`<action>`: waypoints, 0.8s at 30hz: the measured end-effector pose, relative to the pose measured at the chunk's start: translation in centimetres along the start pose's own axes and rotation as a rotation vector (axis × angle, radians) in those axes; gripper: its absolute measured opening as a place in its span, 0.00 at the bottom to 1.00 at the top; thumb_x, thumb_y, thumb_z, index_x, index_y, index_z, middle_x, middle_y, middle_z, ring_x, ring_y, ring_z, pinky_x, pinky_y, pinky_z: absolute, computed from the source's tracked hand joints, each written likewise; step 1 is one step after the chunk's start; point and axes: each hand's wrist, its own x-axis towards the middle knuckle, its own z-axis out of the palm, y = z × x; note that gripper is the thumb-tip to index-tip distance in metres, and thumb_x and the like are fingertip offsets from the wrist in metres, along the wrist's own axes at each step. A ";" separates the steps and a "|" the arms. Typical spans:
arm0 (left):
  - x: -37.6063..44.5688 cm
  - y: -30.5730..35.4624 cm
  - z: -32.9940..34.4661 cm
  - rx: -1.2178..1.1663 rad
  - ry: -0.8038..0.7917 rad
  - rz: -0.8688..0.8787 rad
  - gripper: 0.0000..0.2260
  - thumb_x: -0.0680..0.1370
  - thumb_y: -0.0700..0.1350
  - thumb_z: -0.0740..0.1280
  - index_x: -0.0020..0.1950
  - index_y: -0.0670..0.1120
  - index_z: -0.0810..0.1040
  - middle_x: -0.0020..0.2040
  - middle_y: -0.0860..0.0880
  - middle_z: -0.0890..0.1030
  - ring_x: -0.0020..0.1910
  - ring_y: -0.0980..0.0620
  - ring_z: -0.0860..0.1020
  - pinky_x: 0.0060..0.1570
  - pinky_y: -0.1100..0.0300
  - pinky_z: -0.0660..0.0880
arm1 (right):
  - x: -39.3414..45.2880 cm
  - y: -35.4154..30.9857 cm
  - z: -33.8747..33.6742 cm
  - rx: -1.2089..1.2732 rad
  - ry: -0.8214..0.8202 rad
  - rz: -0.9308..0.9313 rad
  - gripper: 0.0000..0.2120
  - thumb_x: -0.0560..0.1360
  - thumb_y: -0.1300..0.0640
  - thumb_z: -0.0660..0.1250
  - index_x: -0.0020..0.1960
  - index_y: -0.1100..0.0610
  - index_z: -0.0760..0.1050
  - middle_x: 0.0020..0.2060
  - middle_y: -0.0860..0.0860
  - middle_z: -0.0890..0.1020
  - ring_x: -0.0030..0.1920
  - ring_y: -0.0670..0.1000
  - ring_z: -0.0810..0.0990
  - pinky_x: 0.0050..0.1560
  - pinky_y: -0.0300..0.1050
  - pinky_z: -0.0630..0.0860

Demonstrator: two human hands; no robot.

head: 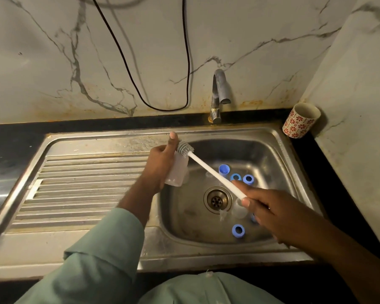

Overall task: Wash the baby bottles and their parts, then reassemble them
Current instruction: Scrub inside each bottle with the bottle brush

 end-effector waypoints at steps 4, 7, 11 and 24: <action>-0.6 0.3 2.6 -0.413 0.022 -0.178 0.45 0.65 0.79 0.58 0.64 0.43 0.76 0.58 0.37 0.80 0.56 0.34 0.81 0.55 0.36 0.79 | 1.7 -1.0 2.6 0.127 0.060 0.033 0.18 0.82 0.54 0.58 0.70 0.43 0.69 0.23 0.35 0.74 0.23 0.38 0.71 0.25 0.30 0.66; 0.7 1.2 1.9 -0.640 0.258 -0.196 0.29 0.72 0.73 0.63 0.49 0.47 0.76 0.45 0.44 0.84 0.45 0.42 0.85 0.49 0.46 0.82 | 0.3 -0.9 3.7 0.069 0.092 -0.004 0.20 0.81 0.53 0.59 0.71 0.40 0.67 0.24 0.42 0.74 0.26 0.36 0.73 0.27 0.28 0.67; 1.6 1.4 2.1 -0.706 0.254 -0.165 0.29 0.73 0.68 0.69 0.55 0.42 0.80 0.40 0.48 0.84 0.42 0.47 0.83 0.52 0.47 0.82 | 0.6 -0.7 4.1 0.023 0.085 -0.034 0.21 0.81 0.52 0.58 0.73 0.40 0.64 0.25 0.42 0.71 0.27 0.37 0.73 0.30 0.30 0.68; 1.3 0.7 2.6 -0.799 0.310 -0.247 0.28 0.75 0.66 0.69 0.61 0.44 0.76 0.56 0.45 0.81 0.53 0.43 0.82 0.48 0.48 0.82 | 2.0 0.2 4.7 -0.113 0.114 -0.003 0.23 0.82 0.51 0.55 0.76 0.40 0.56 0.28 0.42 0.69 0.26 0.41 0.70 0.30 0.31 0.66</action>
